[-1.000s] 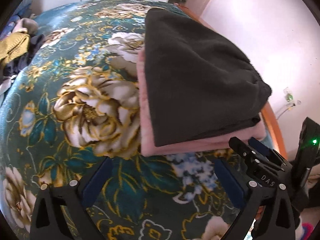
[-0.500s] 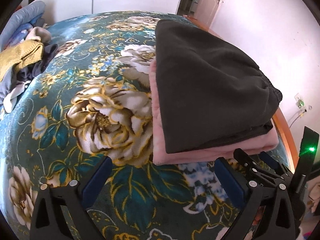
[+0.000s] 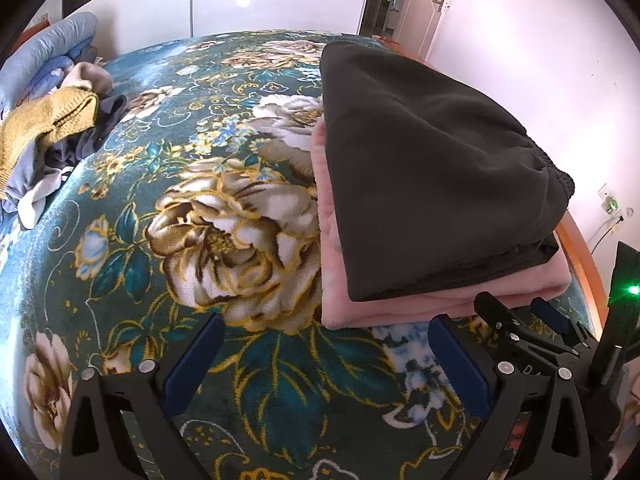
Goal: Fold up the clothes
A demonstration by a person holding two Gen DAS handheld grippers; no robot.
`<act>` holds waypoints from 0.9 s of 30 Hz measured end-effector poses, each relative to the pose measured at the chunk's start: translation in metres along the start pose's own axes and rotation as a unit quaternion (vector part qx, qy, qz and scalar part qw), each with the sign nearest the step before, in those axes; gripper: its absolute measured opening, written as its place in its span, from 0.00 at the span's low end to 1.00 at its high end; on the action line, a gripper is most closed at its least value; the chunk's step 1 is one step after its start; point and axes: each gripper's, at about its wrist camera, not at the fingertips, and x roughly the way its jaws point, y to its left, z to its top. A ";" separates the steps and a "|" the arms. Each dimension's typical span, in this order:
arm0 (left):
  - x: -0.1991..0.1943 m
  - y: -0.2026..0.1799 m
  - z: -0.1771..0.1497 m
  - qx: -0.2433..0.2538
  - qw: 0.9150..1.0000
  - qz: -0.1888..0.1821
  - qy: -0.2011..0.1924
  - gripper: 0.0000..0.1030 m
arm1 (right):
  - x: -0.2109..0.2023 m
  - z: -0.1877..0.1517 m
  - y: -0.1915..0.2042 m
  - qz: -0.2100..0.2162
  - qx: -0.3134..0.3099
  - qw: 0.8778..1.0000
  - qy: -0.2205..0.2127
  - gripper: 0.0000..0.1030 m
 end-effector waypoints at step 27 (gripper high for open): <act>0.002 -0.002 -0.007 0.007 1.000 -0.009 0.018 1.00 | -0.011 0.016 0.026 -0.004 -0.015 1.000 -0.010 1.00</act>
